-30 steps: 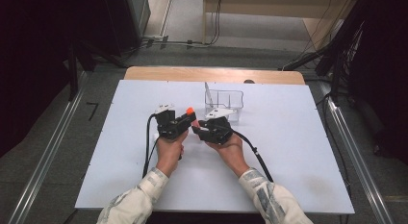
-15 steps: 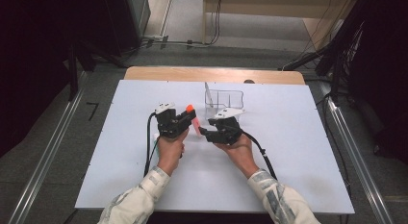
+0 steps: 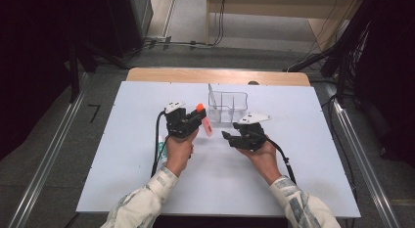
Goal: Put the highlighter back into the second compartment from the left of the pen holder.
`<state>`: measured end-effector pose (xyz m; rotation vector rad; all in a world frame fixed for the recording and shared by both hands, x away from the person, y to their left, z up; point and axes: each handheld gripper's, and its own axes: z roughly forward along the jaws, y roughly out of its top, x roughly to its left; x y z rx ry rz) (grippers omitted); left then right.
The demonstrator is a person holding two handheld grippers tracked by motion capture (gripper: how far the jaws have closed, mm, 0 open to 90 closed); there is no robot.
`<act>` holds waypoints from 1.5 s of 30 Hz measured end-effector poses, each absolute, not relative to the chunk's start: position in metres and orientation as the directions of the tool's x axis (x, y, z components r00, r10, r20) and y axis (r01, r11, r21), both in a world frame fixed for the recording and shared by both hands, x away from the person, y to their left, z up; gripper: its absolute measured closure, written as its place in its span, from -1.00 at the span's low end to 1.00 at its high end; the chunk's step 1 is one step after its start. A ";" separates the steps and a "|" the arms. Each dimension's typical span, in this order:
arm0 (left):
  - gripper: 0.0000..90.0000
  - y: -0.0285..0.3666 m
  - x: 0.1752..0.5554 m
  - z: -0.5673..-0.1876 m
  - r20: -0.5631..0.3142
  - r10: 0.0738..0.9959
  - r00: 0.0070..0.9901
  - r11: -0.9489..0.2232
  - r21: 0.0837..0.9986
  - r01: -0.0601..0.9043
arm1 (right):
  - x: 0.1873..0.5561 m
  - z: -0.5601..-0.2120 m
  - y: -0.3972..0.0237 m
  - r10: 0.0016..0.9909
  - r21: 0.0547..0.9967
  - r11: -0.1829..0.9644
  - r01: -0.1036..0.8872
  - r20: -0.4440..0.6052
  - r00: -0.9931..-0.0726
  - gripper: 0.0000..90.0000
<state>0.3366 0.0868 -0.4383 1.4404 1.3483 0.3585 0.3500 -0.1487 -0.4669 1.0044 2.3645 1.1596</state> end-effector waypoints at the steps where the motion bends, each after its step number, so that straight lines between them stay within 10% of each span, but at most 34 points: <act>1: 0.65 0.086 0.337 -0.438 -0.428 0.847 0.314 0.220 0.822 0.526 | 0.349 -0.468 -0.152 0.718 0.783 0.423 0.455 0.017 -0.696 -0.07; 45: 0.65 0.033 0.374 -0.405 -0.409 0.830 0.379 0.182 0.841 0.509 | 0.348 -0.476 -0.197 0.797 0.758 0.400 0.515 -0.010 -0.604 -0.33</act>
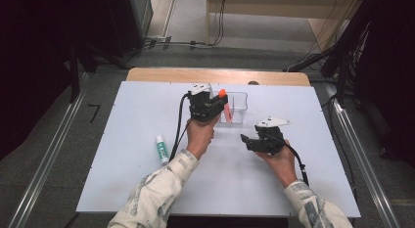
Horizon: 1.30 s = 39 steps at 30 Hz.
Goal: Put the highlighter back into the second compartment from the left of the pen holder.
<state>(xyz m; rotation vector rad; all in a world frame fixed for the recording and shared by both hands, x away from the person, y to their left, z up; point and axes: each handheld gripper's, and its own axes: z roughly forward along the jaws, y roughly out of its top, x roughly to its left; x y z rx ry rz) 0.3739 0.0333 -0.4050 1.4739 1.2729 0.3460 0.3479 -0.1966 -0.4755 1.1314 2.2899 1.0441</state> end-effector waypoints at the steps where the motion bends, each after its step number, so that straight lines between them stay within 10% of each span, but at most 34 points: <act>1: 0.65 0.033 0.375 -0.404 -0.407 0.831 0.380 0.182 0.843 0.506 | 0.348 -0.476 -0.197 0.799 0.759 0.397 0.517 -0.008 -0.602 -0.33; 39: 0.65 0.025 0.414 -0.394 -0.360 0.884 0.299 0.199 0.868 0.456 | 0.347 -0.477 -0.198 0.799 0.755 0.397 0.522 -0.004 -0.601 -0.32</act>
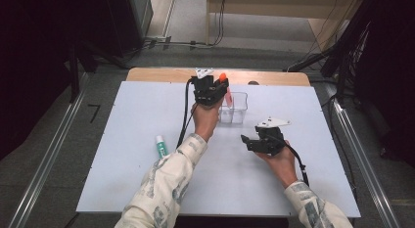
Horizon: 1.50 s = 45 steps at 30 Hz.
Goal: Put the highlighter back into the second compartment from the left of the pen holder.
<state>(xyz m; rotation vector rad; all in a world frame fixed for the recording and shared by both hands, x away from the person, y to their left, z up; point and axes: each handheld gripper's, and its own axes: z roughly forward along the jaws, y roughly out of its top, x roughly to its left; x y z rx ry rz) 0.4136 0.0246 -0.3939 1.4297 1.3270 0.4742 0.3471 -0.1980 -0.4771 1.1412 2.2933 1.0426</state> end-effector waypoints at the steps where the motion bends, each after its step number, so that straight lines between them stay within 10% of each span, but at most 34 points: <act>1: 0.65 0.024 0.414 -0.395 -0.357 0.887 0.294 0.198 0.868 0.455 | 0.347 -0.477 -0.198 0.798 0.756 0.399 0.519 -0.007 -0.602 -0.32; 27: 0.50 0.022 0.409 -0.417 -0.283 0.914 0.293 0.116 0.871 0.477 | 0.347 -0.480 -0.195 0.793 0.746 0.414 0.522 -0.015 -0.609 -0.32; 45: -0.13 0.033 0.388 -0.409 -0.288 0.903 0.320 0.114 0.876 0.468 | 0.347 -0.482 -0.193 0.793 0.743 0.416 0.525 -0.014 -0.609 -0.32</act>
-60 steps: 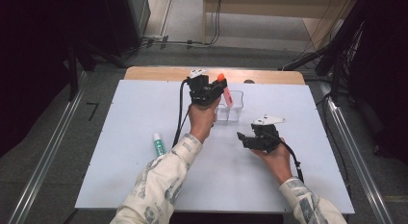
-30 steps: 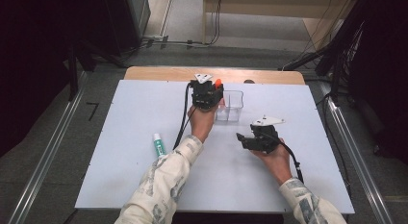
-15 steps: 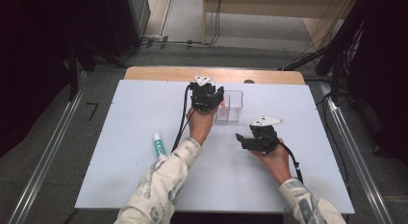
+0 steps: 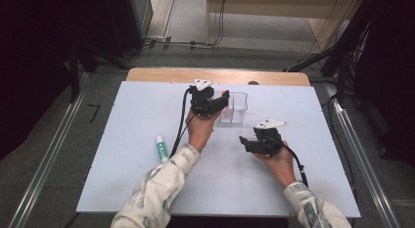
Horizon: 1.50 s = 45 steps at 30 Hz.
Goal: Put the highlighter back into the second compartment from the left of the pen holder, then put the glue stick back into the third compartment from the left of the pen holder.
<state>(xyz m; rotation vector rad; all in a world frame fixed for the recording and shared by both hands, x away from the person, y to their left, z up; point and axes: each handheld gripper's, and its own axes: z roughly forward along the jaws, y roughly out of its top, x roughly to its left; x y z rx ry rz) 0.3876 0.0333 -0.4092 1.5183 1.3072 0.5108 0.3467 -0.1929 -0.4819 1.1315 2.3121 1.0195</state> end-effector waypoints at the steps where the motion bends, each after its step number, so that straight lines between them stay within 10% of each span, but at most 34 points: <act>1: -0.14 0.035 0.386 -0.409 -0.290 0.902 0.319 0.115 0.875 0.470 | 0.347 -0.482 -0.193 0.793 0.743 0.417 0.524 -0.015 -0.609 -0.32; 18: -0.58 0.059 0.362 -0.414 -0.289 0.910 0.296 0.121 0.870 0.477 | 0.345 -0.482 -0.188 0.787 0.745 0.420 0.519 -0.013 -0.617 -0.32; 45: -0.60 0.125 0.329 -0.439 -0.254 0.947 0.196 0.129 0.859 0.495 | 0.340 -0.480 -0.167 0.757 0.756 0.435 0.489 -0.013 -0.654 -0.38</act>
